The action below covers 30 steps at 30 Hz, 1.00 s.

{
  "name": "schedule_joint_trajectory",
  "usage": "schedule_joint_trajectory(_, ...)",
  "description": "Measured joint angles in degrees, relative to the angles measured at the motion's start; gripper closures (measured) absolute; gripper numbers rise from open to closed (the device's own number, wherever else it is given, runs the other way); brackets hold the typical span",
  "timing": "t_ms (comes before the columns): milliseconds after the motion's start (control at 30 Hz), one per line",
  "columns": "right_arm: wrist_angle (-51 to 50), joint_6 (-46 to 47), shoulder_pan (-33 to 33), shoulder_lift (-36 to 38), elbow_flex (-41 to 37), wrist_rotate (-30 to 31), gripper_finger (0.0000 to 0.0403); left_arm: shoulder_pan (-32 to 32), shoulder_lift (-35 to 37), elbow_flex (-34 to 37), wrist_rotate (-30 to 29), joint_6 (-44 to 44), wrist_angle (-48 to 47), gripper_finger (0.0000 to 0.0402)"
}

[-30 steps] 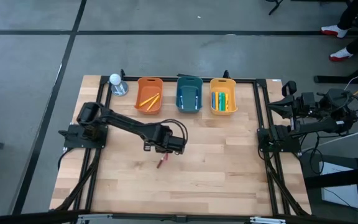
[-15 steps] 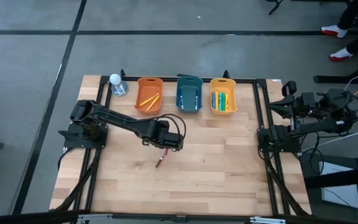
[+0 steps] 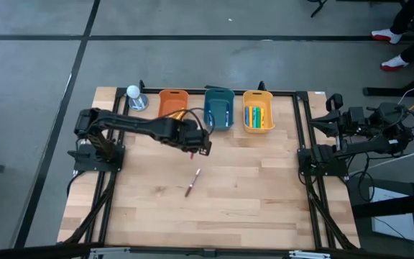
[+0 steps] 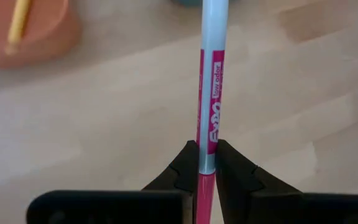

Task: Pick & Place Markers
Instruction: Put the pink marker pen into the blue bin

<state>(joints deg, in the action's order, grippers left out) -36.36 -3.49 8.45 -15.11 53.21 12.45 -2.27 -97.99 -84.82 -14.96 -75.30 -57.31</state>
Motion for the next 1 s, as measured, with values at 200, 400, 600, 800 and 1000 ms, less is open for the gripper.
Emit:
schedule_joint_trajectory(200, 0.0, 0.0, 0.0, 0.0, 0.0, 0.0, 0.0382, 4.4, 2.1, 0.0, 1.0, 7.9, 0.0, 0.0374)
schedule_joint_trajectory(400, 0.0, 0.0, 0.0, 0.0, 0.0, 0.0, 0.0382, 9.3, 4.3, 0.0, 2.1, 16.1, -0.1, 0.0374)
schedule_joint_trajectory(600, 0.0, 0.0, 0.0, 0.0, 0.0, 0.0, 0.0382, 14.6, 5.9, 0.0, 4.0, 24.4, -0.4, 0.0373)
schedule_joint_trajectory(800, 0.0, 0.0, 0.0, 0.0, 0.0, 0.0, 0.0382, 19.0, 6.9, 0.0, 6.2, 30.7, -0.4, 0.0373)
schedule_joint_trajectory(1000, 0.0, 0.0, 0.0, 0.0, 0.0, 0.0, 0.0382, 21.6, 7.0, 0.0, 8.4, 34.5, -0.4, 0.0374)
